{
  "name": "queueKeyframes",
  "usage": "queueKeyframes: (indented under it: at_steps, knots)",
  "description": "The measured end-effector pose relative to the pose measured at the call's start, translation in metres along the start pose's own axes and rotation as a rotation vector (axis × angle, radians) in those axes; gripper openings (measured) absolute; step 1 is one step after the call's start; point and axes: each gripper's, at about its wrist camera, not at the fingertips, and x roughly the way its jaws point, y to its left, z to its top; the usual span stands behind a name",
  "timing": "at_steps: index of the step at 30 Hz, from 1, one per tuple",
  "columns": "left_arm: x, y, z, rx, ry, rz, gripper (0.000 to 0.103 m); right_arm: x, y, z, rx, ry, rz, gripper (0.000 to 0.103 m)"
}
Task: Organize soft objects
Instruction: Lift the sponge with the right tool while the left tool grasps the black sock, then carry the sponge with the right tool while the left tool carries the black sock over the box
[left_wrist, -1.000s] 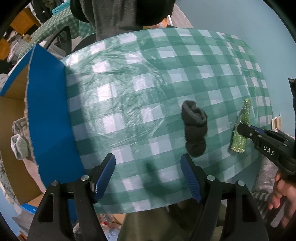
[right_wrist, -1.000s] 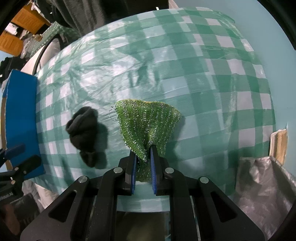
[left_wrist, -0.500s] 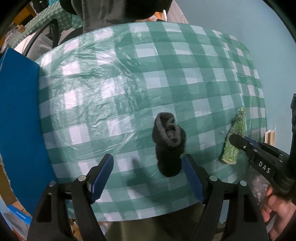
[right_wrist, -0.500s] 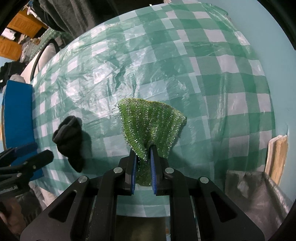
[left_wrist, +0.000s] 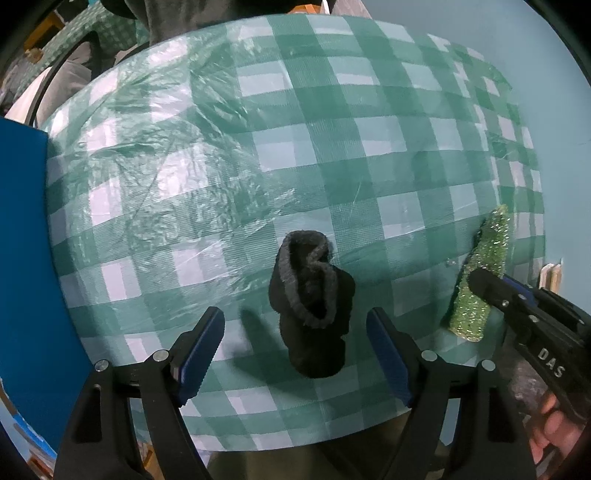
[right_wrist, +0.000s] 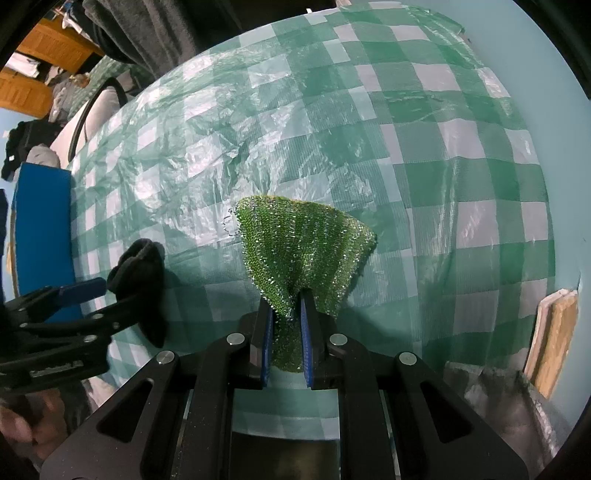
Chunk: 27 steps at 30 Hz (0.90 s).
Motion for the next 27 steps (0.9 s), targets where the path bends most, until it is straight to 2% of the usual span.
queueKeyframes:
  at_steps: [6,8,10,11,21,27]
  knots:
    - [0.009,-0.007,0.005,0.023,-0.001,0.029,0.079,-0.002,-0.001,0.003,-0.008,-0.007,0.013,0.012]
    - [0.011,-0.01,0.004,0.03,-0.005,0.034,0.068,-0.003,0.0,0.003,-0.011,-0.009,0.014,0.012]
    - [0.012,-0.008,0.002,0.033,0.001,0.03,0.042,-0.003,0.002,0.003,-0.016,-0.012,0.014,0.012]
    - [0.013,-0.006,0.001,0.033,0.003,0.033,0.039,-0.004,0.003,0.003,-0.018,-0.013,0.013,0.012]
    - [-0.003,0.016,-0.005,0.029,-0.066,0.051,0.038,-0.01,0.021,0.005,-0.062,-0.042,0.001,0.01]
    - [-0.016,0.029,-0.024,0.029,-0.096,0.056,0.038,-0.016,0.036,0.006,-0.093,-0.061,-0.004,0.01]
